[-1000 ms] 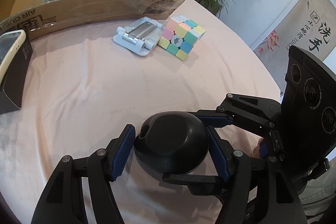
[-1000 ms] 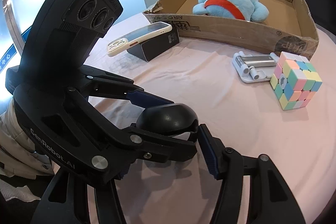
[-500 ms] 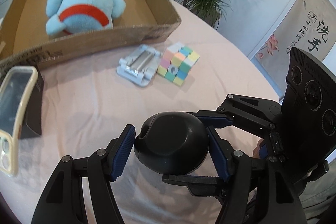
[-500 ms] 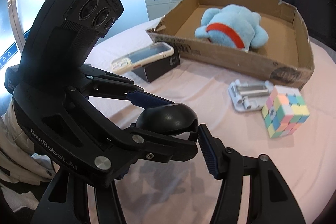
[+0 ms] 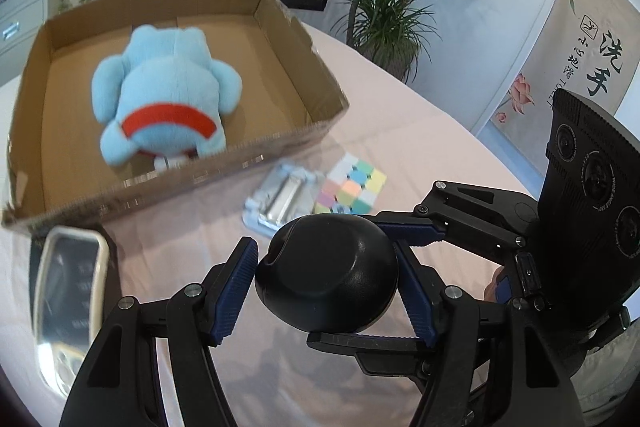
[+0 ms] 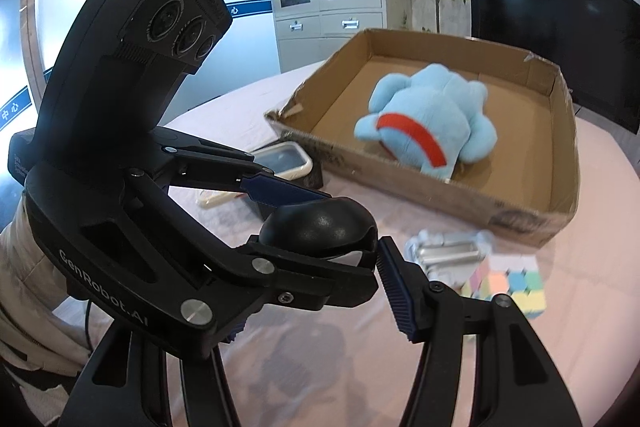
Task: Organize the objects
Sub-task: 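Carry the black speaker into the box and open the left gripper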
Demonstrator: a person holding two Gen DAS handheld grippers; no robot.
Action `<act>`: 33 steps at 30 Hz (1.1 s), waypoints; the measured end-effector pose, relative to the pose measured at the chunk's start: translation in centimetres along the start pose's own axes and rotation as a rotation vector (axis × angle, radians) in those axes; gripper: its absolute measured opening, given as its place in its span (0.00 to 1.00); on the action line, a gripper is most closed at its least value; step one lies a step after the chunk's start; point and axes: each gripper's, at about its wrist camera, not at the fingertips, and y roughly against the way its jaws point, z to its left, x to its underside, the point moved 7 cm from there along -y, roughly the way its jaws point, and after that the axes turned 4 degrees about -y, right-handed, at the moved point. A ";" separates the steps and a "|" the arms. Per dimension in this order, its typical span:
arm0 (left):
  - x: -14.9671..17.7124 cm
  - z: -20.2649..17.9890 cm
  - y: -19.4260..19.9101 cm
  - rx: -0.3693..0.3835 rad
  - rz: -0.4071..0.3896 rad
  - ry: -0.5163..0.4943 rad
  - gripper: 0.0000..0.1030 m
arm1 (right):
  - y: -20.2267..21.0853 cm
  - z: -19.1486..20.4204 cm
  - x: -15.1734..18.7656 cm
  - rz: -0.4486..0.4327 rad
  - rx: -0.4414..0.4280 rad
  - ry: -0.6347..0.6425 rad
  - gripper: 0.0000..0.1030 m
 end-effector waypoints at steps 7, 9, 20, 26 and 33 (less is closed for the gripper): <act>-3.7 1.4 0.6 -0.025 -0.033 -0.028 0.65 | -0.1 -1.3 -3.1 -0.040 0.008 0.002 0.54; -4.5 2.1 0.7 -0.026 -0.039 -0.026 0.65 | -0.4 -1.7 -4.0 -0.051 0.006 -0.005 0.54; -10.5 4.8 -2.2 -0.047 -0.014 -0.048 0.65 | -2.8 -6.1 -8.6 -0.061 0.043 -0.018 0.54; -13.2 6.2 -6.8 -0.008 0.037 -0.035 0.64 | -4.3 -10.0 -9.4 -0.027 0.077 -0.039 0.54; -13.9 7.8 -12.3 0.046 0.117 0.031 0.64 | -7.1 -14.8 -8.8 0.050 0.097 -0.109 0.54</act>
